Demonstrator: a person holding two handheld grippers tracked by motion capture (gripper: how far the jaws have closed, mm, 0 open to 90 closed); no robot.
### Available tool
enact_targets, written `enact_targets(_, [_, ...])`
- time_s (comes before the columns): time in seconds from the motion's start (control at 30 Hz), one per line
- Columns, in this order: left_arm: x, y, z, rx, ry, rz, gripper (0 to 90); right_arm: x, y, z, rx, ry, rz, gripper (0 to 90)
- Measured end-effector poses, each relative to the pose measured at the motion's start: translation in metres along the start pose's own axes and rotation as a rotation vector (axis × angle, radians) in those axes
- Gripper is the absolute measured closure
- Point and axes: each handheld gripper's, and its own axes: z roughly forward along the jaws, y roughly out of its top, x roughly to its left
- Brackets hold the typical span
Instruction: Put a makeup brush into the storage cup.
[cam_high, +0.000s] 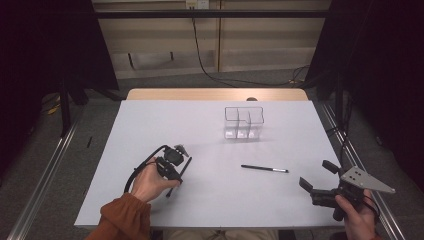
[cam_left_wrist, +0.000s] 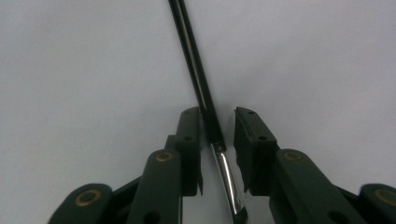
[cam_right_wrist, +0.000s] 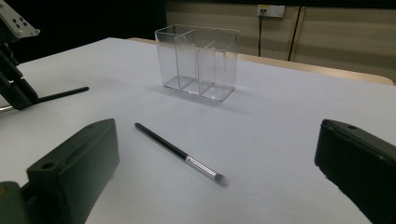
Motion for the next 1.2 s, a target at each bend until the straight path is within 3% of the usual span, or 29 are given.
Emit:
enact_targets(0.23, [0.0, 0.005, 0.002, 0.034, 0.015, 0.006, 79.1, 0.0, 0.0, 0.0, 0.001, 0.002, -0.002, 0.0])
enact_targets(0.37, [0.007, 0.005, 0.002, 0.042, -0.018, -0.01, 84.1, 0.0, 0.0, 0.0, 0.0, 0.002, 0.001, 0.0])
enact_targets(0.5, [0.005, 0.007, 0.002, 0.047, -0.005, -0.001, 84.3, 0.0, 0.0, 0.0, 0.001, 0.002, 0.0, 0.0])
enact_targets(0.63, [0.008, 0.006, 0.001, 0.048, -0.031, -0.006, 84.3, 0.0, 0.0, 0.0, 0.001, 0.003, -0.002, 0.0])
enact_targets(0.8, [0.012, -0.001, -0.001, -0.009, -0.056, -0.033, 84.3, 0.0, 0.0, 0.0, 0.001, 0.001, 0.0, 0.0])
enact_targets(0.9, [0.014, -0.003, -0.001, -0.019, -0.071, -0.044, 84.3, 0.0, 0.0, 0.0, 0.002, -0.001, 0.002, 0.0])
enact_targets(1.03, [0.015, -0.005, -0.003, -0.025, -0.083, -0.029, 84.3, 0.0, 0.0, 0.0, 0.001, -0.002, 0.003, 0.0])
enact_targets(1.2, [0.017, -0.009, -0.005, -0.068, -0.113, -0.045, 84.3, 0.0, 0.0, 0.0, 0.002, -0.003, 0.002, 0.0])
